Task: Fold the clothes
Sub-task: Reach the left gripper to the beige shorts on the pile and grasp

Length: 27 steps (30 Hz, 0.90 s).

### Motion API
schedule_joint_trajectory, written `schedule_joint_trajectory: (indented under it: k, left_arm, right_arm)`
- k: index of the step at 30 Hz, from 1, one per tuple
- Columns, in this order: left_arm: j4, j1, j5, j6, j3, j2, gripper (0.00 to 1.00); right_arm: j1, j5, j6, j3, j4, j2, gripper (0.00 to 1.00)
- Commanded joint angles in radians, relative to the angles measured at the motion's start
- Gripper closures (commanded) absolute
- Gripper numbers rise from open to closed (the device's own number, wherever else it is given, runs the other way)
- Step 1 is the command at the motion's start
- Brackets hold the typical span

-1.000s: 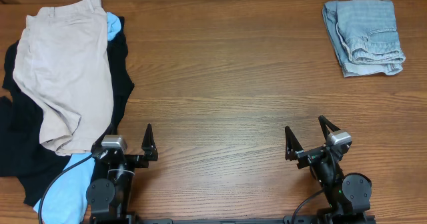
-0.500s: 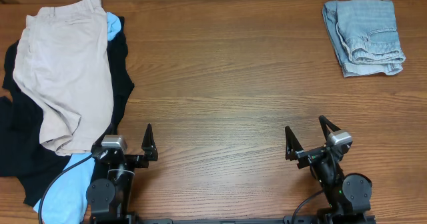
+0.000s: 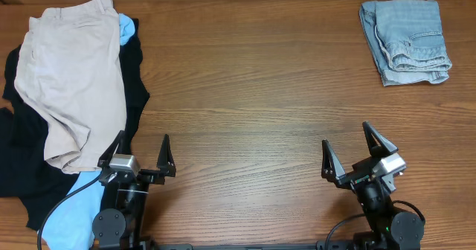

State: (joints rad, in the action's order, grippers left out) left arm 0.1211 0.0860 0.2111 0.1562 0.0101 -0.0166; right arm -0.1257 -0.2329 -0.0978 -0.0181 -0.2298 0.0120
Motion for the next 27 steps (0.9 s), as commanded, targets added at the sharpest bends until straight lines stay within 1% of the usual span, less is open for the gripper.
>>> schedule_joint_trajectory:
  k: [1,4,10,13,16,21,22,23,27]
  left_arm:
    - [0.007,0.005,0.013,0.009,0.047,0.011,0.00]
    - [0.007,0.005,-0.004,0.010,0.083,0.011,0.00]
    - [-0.027,0.005,-0.067,0.007,0.196,-0.002,0.00]
    - [-0.064,0.005,-0.091,0.004,0.269,-0.048,0.00]
    - [-0.114,0.005,-0.120,0.000,0.364,-0.131,0.00]
    - [-0.288,0.005,-0.125,-0.056,0.615,-0.369,0.00]
    - [-0.338,0.005,-0.126,-0.056,0.677,-0.425,0.00]
    - [-0.420,0.005,-0.126,-0.056,0.779,-0.515,0.00]
    - [-0.663,0.005,-0.120,-0.061,1.067,-0.750,0.00]
  right_arm:
    - [0.002,-0.008,-0.011,0.010,-0.051,-0.009,0.00]
    - [0.003,-0.007,-0.011,0.007,-0.089,-0.009,0.00]
    - [0.002,-0.007,-0.011,-0.058,-0.089,-0.009,0.00]
    - [0.003,-0.003,-0.010,-0.112,-0.071,-0.009,0.00]
    - [0.003,0.003,-0.010,-0.190,-0.007,-0.003,0.00]
    - [0.003,0.019,-0.006,-0.349,0.107,0.067,0.00]
    - [0.003,0.019,-0.006,-0.382,0.125,0.090,0.00]
    - [0.003,0.019,-0.006,-0.434,0.159,0.132,0.00]
    - [0.003,0.019,-0.006,-0.582,0.282,0.269,0.00]
